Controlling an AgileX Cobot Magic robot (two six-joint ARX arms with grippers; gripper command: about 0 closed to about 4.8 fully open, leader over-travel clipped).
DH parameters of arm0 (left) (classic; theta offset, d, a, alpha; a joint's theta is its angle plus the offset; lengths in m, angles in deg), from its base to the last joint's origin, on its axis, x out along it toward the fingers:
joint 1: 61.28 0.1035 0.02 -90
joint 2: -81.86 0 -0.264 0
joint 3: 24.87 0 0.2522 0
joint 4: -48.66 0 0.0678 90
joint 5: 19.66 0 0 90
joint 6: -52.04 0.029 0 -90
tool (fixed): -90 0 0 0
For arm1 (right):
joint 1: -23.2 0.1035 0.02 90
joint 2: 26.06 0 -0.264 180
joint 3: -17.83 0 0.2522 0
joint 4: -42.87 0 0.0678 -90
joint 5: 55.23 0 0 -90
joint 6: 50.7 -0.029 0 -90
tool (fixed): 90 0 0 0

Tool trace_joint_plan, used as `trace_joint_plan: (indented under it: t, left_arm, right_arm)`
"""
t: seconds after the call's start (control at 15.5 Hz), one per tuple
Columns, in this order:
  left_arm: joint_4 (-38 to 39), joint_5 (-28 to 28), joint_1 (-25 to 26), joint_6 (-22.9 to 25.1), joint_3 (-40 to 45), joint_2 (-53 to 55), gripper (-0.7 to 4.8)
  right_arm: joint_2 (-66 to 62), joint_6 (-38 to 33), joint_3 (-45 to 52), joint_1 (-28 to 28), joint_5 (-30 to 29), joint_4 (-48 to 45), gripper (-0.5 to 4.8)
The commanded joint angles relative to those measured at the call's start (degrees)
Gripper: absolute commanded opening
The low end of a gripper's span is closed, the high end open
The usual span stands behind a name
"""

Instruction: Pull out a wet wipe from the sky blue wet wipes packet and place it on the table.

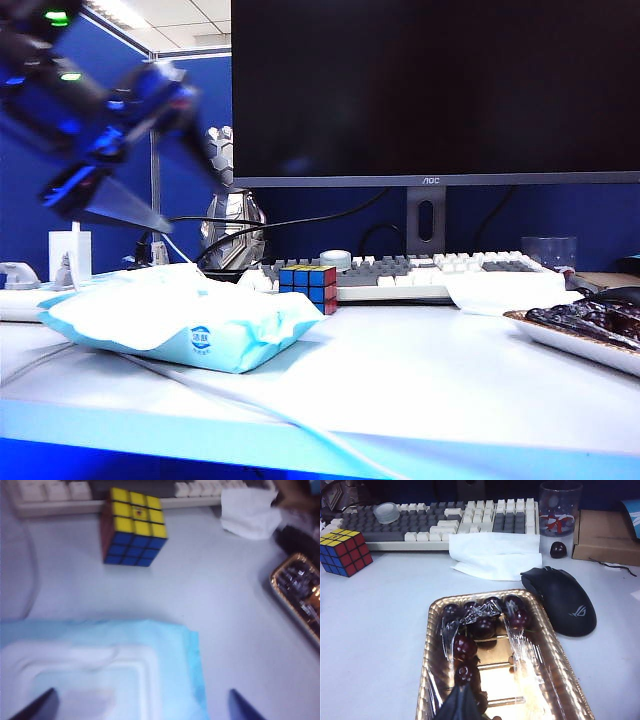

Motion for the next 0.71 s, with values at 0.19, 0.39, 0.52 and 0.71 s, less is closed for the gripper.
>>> trace_joint_plan:
  t: [0.19, 0.39, 0.52, 0.71]
  left_arm:
    - [5.4, 12.1, -5.9, 6.3, -4.0, 2.4, 4.21]
    - [9.5, 17.4, -6.4, 7.6, -4.0, 4.3, 3.95]
    - [10.2, 19.4, -6.4, 7.8, -4.0, 4.8, 3.95]
    - [9.4, 20.4, -6.4, 8.7, -4.0, 5.7, 3.95]
  right_arm:
    - [0.0, -0.2, -0.1, 0.0, 0.1, 0.2, -0.01]
    - [0.0, -0.2, -0.1, 0.0, 0.1, 0.2, 0.00]
    - [0.0, -0.2, -0.1, 0.0, 0.1, 0.2, -0.01]
    - [0.0, -0.2, -0.1, 0.0, 0.1, 0.2, 0.00]
